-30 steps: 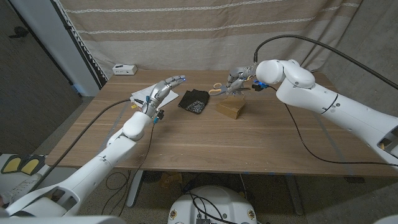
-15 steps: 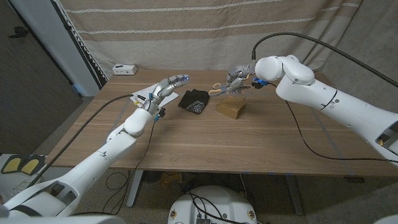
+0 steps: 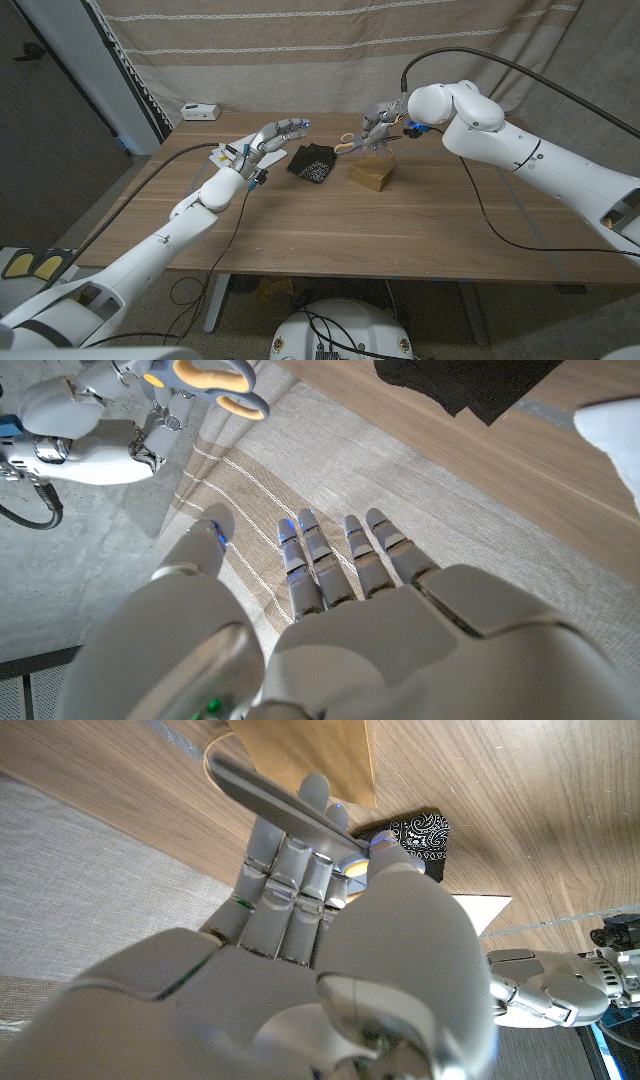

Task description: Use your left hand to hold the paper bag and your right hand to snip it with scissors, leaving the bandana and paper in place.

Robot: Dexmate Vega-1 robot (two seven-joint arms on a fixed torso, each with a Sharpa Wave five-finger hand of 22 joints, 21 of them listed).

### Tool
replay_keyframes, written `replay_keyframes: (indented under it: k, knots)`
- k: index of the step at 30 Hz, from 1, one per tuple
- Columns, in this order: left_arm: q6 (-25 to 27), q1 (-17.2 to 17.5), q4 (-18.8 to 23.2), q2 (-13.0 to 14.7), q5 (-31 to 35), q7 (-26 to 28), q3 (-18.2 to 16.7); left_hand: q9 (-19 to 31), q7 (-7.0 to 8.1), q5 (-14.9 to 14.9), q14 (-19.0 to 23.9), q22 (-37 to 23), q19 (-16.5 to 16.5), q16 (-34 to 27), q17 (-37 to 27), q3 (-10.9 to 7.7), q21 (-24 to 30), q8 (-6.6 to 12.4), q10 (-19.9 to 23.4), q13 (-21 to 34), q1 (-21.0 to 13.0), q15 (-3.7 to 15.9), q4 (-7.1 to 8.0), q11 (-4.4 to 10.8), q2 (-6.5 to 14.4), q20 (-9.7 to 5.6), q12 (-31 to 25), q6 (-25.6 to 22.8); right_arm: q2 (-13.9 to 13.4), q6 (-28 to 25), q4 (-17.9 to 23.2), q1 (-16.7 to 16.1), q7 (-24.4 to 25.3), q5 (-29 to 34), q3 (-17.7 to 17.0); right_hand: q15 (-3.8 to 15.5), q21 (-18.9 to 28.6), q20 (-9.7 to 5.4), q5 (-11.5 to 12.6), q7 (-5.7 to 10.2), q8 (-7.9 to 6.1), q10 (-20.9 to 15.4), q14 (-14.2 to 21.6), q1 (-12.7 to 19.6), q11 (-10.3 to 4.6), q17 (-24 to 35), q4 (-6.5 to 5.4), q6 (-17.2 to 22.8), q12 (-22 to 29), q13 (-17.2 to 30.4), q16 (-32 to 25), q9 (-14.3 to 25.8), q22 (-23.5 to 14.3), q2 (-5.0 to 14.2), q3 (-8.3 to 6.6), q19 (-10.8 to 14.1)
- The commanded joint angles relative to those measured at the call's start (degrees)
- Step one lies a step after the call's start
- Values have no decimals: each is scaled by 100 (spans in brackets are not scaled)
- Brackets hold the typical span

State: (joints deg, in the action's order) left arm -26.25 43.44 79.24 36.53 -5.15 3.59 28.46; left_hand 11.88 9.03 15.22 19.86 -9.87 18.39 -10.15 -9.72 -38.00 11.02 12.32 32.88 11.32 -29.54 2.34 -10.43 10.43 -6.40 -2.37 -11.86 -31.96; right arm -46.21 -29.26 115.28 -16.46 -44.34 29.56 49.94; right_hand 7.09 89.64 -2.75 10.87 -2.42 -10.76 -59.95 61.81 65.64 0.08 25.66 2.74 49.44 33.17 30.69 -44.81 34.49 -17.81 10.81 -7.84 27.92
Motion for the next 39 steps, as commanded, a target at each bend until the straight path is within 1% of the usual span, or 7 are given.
replay_keyframes:
  k: [1, 11, 14, 24, 26, 29, 39]
  knots:
    - [64, -270, -57, 34, 257, -141, 151, 27, 17, -31, -45, -7, -19, 6, -13, -69, -9, 80, -4, 25, -119, 980, -1, 1, -6, -616, -4, -105, 43, 229, -67, 95, -233, 76, -62, 597, 27, -893, 37, 20, -38, -640, 76, 84, -649, 16, -184, 46, 16, 39, -23, 15, 8, 88, -1121, 13]
    - [13, -516, -250, -50, 376, -280, 312, 59, -64, -76, -29, -6, -3, -19, -17, -146, 2, 173, 157, 27, -288, 973, 16, 104, -89, -634, -74, -331, 67, 506, -97, 161, -331, 156, -109, 598, 28, -891, 38, 11, -40, -657, 84, 91, -660, 42, -197, 59, -3, 40, -58, 12, 20, 88, -1117, 14]
    - [1, -581, -283, -56, 421, -325, 355, 62, -65, -79, -31, -5, 2, -18, -17, -155, 2, 184, 158, 27, -318, 975, 13, 101, -116, -642, -73, -363, 101, 538, -140, 171, -378, 161, -113, 597, 28, -891, 37, 16, -34, -686, 66, 90, -653, 26, -202, 51, -10, 22, -46, 8, 24, 88, -1115, 16]
    - [29, -705, -285, -47, 607, -408, 481, 64, 30, -83, -83, -2, 9, 2, -15, -177, 0, 164, -4, 22, -448, 986, 0, 94, -245, -653, -9, -352, 163, 596, -198, 146, -421, 184, -135, 598, 28, -892, 35, 22, -33, -686, 74, 88, -661, 28, -215, 52, -11, 51, -61, 5, 33, 87, -1110, 20]
    - [13, -726, -290, -55, 634, -422, 507, 51, 88, -73, -123, -1, 2, 10, -13, -174, -5, 215, -18, 17, -518, 987, -7, 91, -309, -652, -9, -518, 166, 593, -192, 137, -421, 190, -146, 599, 29, -892, 35, 12, -33, -686, 71, 91, -657, 26, -214, 53, -14, 49, -59, 5, 35, 87, -1111, 23]
    - [-6, -772, -317, -69, 644, -492, 551, 24, 93, -51, -157, -2, 15, 10, -12, -169, -1, 286, -43, 10, -628, 991, -3, 95, -358, -676, -11, -793, 163, 581, -170, 132, -437, 217, -152, 599, 29, -892, 35, 15, -33, -692, 69, 95, -652, 21, -213, 54, -11, 60, -59, 2, 38, 86, -1112, 25]
    - [-43, -779, -304, -102, 679, -520, 604, -9, 112, -31, -207, -5, 19, 16, -13, -174, 0, 318, -124, 2, -748, 1005, 8, 86, -353, -722, 8, -1005, 157, 593, -127, 108, -477, 236, -182, 600, 28, -890, 35, 5, -34, -720, 82, 97, -649, 18, -218, 62, -22, 52, -69, -4, 49, 84, -1108, 38]
